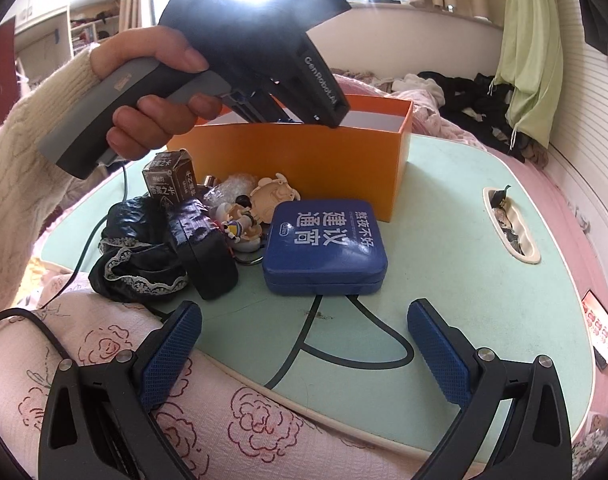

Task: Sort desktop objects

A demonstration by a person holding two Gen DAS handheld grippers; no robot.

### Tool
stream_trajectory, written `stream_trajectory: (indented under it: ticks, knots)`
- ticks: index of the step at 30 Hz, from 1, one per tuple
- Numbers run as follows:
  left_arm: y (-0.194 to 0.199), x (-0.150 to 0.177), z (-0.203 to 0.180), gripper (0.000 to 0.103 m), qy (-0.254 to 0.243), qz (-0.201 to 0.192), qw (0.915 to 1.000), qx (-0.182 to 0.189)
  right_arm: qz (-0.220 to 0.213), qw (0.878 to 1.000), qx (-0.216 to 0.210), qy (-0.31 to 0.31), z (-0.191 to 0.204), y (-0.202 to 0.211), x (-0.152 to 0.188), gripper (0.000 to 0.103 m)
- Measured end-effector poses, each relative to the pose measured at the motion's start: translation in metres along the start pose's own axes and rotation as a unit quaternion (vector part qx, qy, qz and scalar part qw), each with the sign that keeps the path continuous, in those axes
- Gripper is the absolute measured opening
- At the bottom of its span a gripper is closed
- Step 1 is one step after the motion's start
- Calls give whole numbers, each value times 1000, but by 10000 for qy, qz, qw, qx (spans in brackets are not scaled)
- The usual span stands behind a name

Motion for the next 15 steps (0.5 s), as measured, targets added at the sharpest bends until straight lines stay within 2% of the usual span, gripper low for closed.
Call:
stream_trajectory:
  ticks: [3, 6, 8, 11, 15]
  knots:
    - [3, 2, 5, 18, 31, -104, 9999, 74, 0, 10000, 1, -1, 1, -1, 0, 103]
    - [20, 3, 11, 15, 90, -373, 9988, 295, 0, 10000, -1, -2, 1, -1, 0, 103]
    - [38, 4, 13, 0, 96, -601, 9972, 434, 0, 10000, 0, -2, 1, 0, 0, 103]
    - [72, 15, 13, 0, -2, -984, 9927, 695, -2, 10000, -1, -2, 0, -1, 0, 103]
    - [101, 29, 12, 0, -87, -1372, 9870, 830, -4, 10000, -3, -2, 1, -1, 0, 103]
Point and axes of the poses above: each gripper's, at about its wrist camera, not at the fingertips, and y roughly against the way its jaws point, z to its left, x to its underside, the point moved 1 cm from there along -y, roughly the way its jaws point, and after that the axes turned 6 degrees about z, right-handed, at the moved point
